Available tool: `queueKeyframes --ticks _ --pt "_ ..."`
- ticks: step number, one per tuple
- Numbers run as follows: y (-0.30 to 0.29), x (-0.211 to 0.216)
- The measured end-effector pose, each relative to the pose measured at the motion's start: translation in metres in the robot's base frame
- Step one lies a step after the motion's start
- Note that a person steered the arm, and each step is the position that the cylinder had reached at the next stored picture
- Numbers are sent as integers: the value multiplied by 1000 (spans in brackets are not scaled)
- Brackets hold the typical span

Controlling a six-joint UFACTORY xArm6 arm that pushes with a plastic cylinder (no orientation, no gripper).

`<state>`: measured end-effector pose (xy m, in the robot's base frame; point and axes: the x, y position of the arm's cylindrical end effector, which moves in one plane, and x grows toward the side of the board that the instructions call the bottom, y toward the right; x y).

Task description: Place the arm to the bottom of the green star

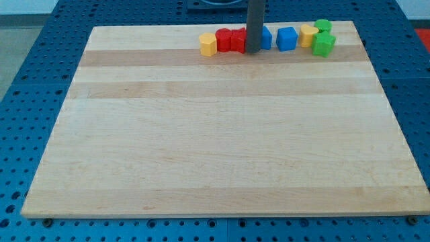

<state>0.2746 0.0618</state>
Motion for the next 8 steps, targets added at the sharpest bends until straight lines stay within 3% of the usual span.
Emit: queueKeyframes --ticks 3,4,5,6,8 --pt "12 38" --pt "41 66" --pt "147 63" --pt "165 63" --pt "146 54"
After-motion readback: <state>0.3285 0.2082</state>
